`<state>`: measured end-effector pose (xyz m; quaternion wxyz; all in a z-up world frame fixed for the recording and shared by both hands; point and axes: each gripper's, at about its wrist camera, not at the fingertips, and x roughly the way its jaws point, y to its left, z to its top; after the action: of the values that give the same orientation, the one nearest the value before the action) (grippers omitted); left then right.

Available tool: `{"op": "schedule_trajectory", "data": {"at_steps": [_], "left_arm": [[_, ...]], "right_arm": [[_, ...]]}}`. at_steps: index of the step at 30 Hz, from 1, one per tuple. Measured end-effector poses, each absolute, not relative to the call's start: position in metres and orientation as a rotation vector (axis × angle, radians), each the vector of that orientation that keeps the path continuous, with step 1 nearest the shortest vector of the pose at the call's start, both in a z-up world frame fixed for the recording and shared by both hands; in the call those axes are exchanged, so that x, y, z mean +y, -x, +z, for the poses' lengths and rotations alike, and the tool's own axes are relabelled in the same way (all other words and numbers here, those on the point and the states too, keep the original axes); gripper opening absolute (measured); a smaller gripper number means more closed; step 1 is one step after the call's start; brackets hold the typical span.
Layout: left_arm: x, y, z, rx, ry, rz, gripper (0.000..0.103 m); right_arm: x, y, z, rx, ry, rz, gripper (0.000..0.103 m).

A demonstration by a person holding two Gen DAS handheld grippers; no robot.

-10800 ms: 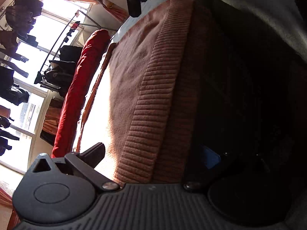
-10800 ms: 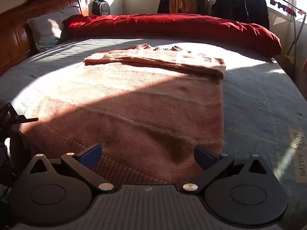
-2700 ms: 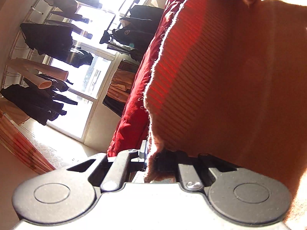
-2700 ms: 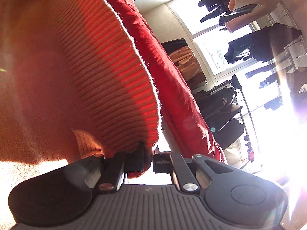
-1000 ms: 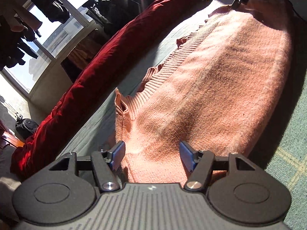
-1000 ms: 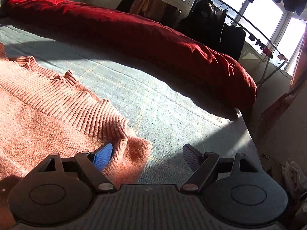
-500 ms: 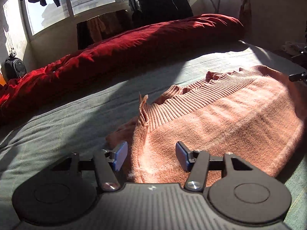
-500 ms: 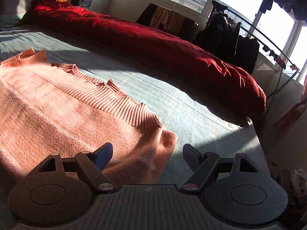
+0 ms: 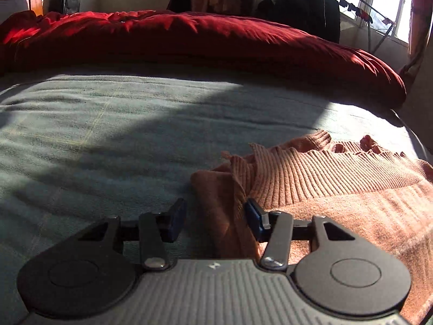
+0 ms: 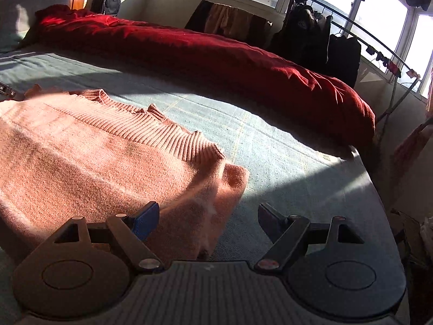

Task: Fold clothes

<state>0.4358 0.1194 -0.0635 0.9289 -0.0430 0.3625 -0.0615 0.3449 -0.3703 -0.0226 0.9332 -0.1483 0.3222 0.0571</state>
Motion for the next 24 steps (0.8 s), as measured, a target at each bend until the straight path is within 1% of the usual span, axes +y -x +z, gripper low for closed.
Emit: {"op": "schedule_trajectory", "data": {"at_steps": [1,2,3,5,8,9,12,13,14,16,18,19,20,21,22,24], "left_arm": [[0.114,-0.43,-0.056,0.727,0.052,-0.129,0.045],[0.107,-0.422,-0.049,0.709,0.024,-0.148,0.043],[0.101,-0.413,-0.041,0.691,-0.003,-0.17,0.043],[0.088,-0.393,-0.03,0.669,-0.031,-0.251,0.044],[0.071,-0.361,-0.021,0.654,-0.066,-0.363,0.045],[0.067,-0.352,-0.022,0.658,-0.075,-0.39,0.045],[0.061,-0.337,-0.04,0.718,-0.109,-0.396,0.046],[0.06,-0.334,-0.048,0.75,-0.128,-0.379,0.046],[0.062,-0.33,-0.053,0.758,-0.133,-0.367,0.046],[0.067,-0.322,-0.062,0.766,-0.137,-0.346,0.046],[0.068,-0.315,-0.052,0.757,-0.127,-0.338,0.046],[0.07,-0.311,-0.047,0.744,-0.106,-0.339,0.046],[0.073,-0.308,-0.041,0.73,-0.082,-0.34,0.048],[0.076,-0.306,-0.039,0.724,-0.053,-0.337,0.052],[0.079,-0.306,-0.038,0.723,-0.025,-0.331,0.053],[0.085,-0.306,-0.041,0.733,0.025,-0.294,0.055]], "right_arm": [[-0.373,-0.343,-0.021,0.657,0.28,0.122,0.077],[-0.373,-0.34,-0.017,0.651,0.258,0.145,0.068],[-0.374,-0.337,-0.014,0.647,0.236,0.168,0.064],[-0.373,-0.332,-0.009,0.657,0.197,0.236,0.042],[-0.368,-0.327,-0.015,0.7,0.177,0.286,0.031],[-0.368,-0.325,-0.019,0.717,0.175,0.29,0.029],[-0.373,-0.32,-0.037,0.778,0.162,0.257,0.026],[-0.379,-0.317,-0.047,0.807,0.146,0.238,0.019],[-0.386,-0.314,-0.051,0.811,0.106,0.24,0.017],[-0.4,-0.306,-0.053,0.805,0.024,0.248,0.017],[-0.408,-0.297,-0.042,0.761,-0.017,0.256,0.018],[-0.411,-0.293,-0.036,0.735,-0.035,0.258,0.026],[-0.415,-0.292,-0.031,0.722,-0.046,0.243,0.04],[-0.417,-0.292,-0.03,0.714,-0.051,0.227,0.045],[-0.423,-0.295,-0.03,0.71,-0.076,0.219,0.047],[-0.434,-0.302,-0.034,0.719,-0.158,0.22,0.047]]}}
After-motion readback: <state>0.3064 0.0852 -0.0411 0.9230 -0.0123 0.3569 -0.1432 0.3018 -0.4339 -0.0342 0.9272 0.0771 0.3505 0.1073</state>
